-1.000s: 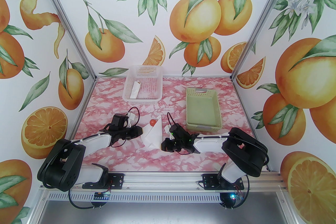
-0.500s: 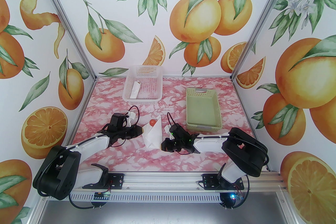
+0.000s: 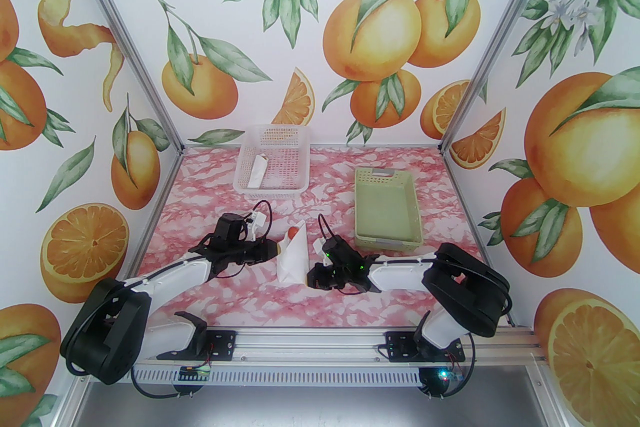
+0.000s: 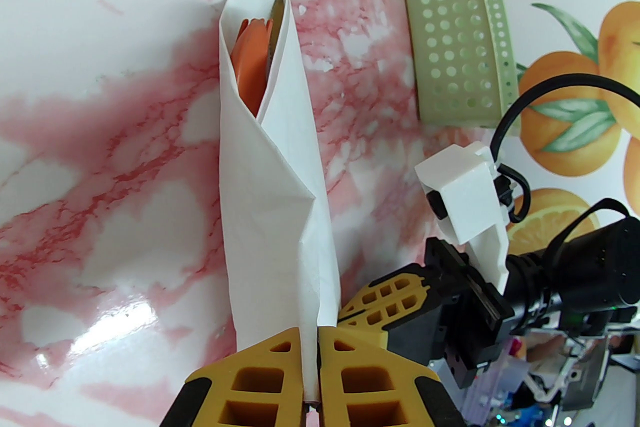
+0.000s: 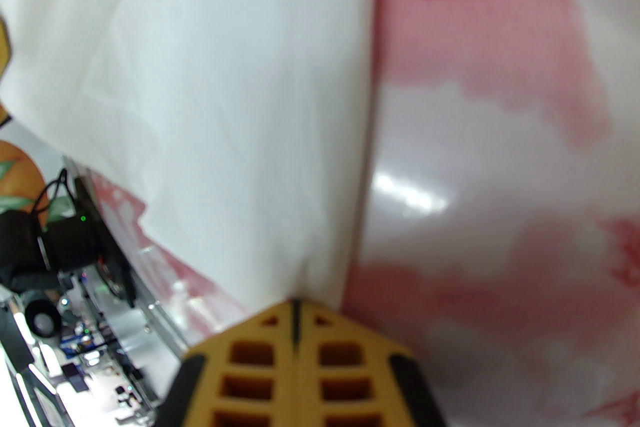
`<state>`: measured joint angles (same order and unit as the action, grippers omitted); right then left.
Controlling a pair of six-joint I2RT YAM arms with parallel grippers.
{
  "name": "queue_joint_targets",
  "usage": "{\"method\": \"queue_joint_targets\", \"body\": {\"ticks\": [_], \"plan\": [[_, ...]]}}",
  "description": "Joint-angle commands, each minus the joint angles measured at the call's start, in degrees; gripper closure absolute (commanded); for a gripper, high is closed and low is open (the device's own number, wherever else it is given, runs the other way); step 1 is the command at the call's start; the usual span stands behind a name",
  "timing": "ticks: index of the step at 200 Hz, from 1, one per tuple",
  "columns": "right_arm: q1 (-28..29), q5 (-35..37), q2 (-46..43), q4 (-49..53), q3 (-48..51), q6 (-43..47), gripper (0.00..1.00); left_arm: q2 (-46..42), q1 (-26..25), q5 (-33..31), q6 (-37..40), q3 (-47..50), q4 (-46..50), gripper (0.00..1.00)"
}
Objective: Place the utensils on the paper napkin and roll it up
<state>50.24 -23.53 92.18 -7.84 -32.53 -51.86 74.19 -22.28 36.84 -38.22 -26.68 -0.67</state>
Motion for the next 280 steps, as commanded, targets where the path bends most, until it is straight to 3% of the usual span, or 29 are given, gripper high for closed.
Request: {"method": "queue_joint_targets", "body": {"ticks": [1,148,280], "plan": [[0.5,2.6,3.0,5.8,1.1,-0.1,1.00,1.8,-0.8,-0.4,-3.1,-1.7,-4.6,0.88],[0.5,2.6,2.9,5.6,1.0,-0.1,1.00,15.7,-9.9,-2.9,-5.8,-9.9,-10.9,0.88],[0.5,2.5,3.1,5.6,0.8,0.0,1.00,23.0,-12.7,-4.4,-5.0,-14.5,-12.7,0.88]]}}
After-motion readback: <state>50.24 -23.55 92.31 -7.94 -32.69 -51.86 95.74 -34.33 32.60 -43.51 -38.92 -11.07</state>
